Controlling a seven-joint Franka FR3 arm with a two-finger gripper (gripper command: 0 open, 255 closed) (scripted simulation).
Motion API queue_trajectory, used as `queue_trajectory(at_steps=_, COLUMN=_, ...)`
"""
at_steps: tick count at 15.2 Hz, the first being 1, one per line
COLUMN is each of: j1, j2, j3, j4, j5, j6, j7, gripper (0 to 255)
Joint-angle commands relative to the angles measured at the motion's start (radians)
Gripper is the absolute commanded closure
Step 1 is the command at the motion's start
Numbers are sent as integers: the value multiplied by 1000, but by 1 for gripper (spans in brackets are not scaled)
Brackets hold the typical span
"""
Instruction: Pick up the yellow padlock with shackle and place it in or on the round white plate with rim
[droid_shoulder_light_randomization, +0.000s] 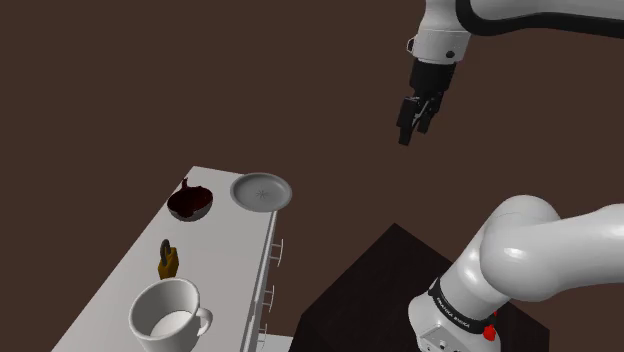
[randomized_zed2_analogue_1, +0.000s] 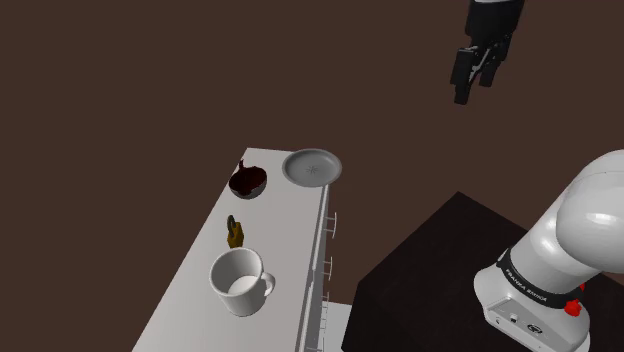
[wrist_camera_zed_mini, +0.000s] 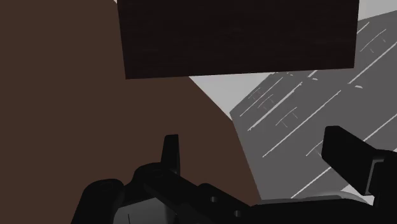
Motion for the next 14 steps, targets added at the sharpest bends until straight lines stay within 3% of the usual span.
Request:
queue_trajectory(at_steps=1, j1=0, j2=0, j3=0, j4=0, j5=0, j6=0, j7=0, gripper=0)
queue_trajectory(at_steps=8, j1=40, j2=-38, j3=170, j4=-103, j5=144, j6=105, j7=247, gripper=0)
queue_trajectory(at_steps=14, j1=70, j2=8, j3=331, j4=-132, j5=258, j6=225, j7=458, gripper=0)
